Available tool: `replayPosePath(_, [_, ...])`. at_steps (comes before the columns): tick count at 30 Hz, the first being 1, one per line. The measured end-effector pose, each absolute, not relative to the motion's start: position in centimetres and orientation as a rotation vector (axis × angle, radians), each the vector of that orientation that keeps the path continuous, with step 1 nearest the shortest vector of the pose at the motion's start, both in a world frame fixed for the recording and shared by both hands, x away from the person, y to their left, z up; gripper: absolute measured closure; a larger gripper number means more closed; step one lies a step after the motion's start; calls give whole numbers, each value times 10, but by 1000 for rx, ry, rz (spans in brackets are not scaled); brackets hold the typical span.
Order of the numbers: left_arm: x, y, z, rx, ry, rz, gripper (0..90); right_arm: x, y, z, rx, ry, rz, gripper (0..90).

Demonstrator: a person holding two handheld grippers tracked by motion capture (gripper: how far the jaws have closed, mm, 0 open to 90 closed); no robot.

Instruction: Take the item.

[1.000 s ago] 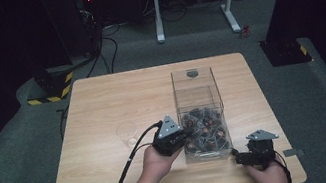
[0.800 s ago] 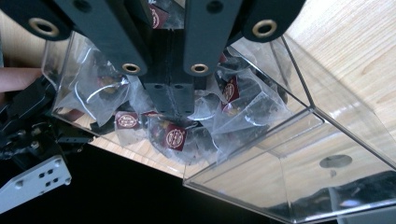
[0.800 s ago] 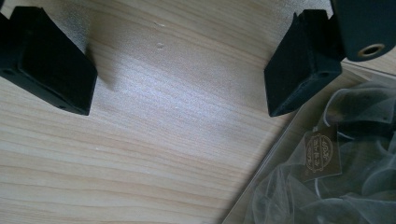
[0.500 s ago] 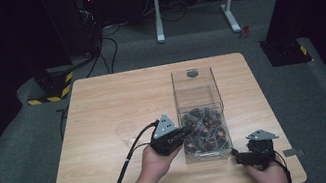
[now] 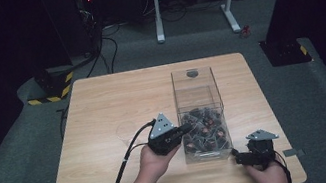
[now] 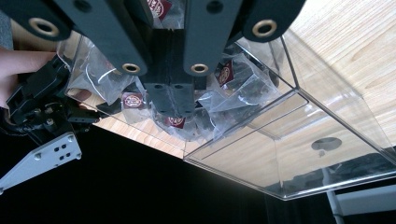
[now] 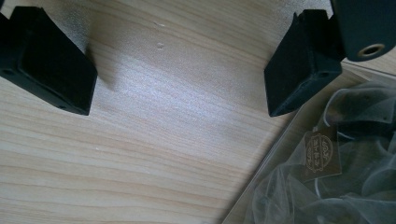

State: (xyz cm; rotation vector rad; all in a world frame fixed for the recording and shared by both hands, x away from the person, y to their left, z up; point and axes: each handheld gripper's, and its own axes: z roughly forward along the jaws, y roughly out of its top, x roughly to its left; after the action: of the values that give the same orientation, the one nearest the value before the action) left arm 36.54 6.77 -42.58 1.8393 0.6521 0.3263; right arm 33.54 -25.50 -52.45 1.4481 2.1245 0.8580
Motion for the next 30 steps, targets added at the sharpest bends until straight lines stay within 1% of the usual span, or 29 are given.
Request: replayPosePath(30, [360,81,-414,1788,644,350,900,335,-255,-525,1448,2125,858,93])
